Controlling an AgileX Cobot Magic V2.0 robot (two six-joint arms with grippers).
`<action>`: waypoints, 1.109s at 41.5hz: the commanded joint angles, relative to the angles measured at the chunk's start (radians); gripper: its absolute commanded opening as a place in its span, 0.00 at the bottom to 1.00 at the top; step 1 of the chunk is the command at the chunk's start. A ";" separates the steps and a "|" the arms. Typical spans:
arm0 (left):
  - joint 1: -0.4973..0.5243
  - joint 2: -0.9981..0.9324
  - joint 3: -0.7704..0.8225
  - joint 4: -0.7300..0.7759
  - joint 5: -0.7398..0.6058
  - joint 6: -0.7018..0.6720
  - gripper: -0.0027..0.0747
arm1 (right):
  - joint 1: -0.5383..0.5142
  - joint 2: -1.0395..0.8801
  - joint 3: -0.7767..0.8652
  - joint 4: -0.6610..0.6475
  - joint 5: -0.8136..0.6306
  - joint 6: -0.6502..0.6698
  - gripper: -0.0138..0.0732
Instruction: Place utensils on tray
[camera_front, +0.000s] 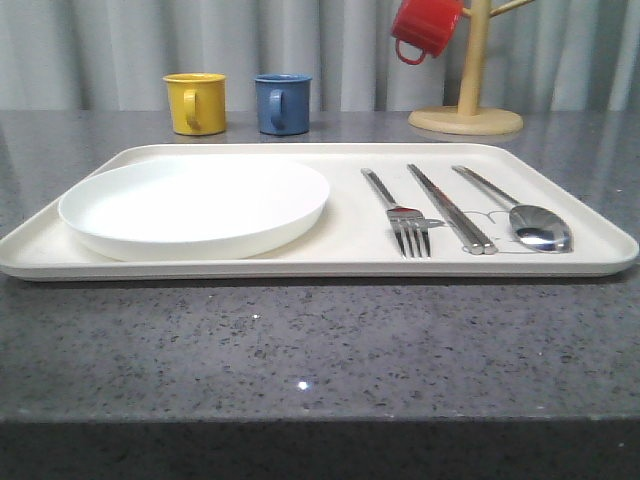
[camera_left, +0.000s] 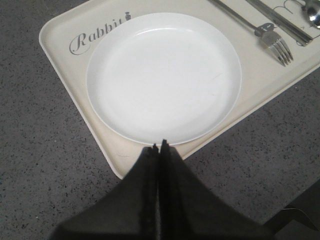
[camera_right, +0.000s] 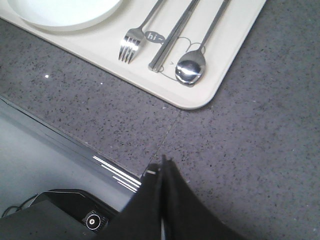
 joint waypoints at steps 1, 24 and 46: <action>-0.009 -0.006 -0.026 0.010 -0.070 -0.013 0.01 | 0.000 0.003 -0.023 -0.005 -0.049 -0.011 0.08; 0.000 -0.048 0.009 0.005 -0.103 -0.013 0.01 | 0.000 0.003 -0.023 -0.005 -0.049 -0.011 0.08; 0.481 -0.643 0.604 -0.023 -0.724 -0.013 0.01 | 0.000 0.003 -0.023 -0.004 -0.050 -0.011 0.08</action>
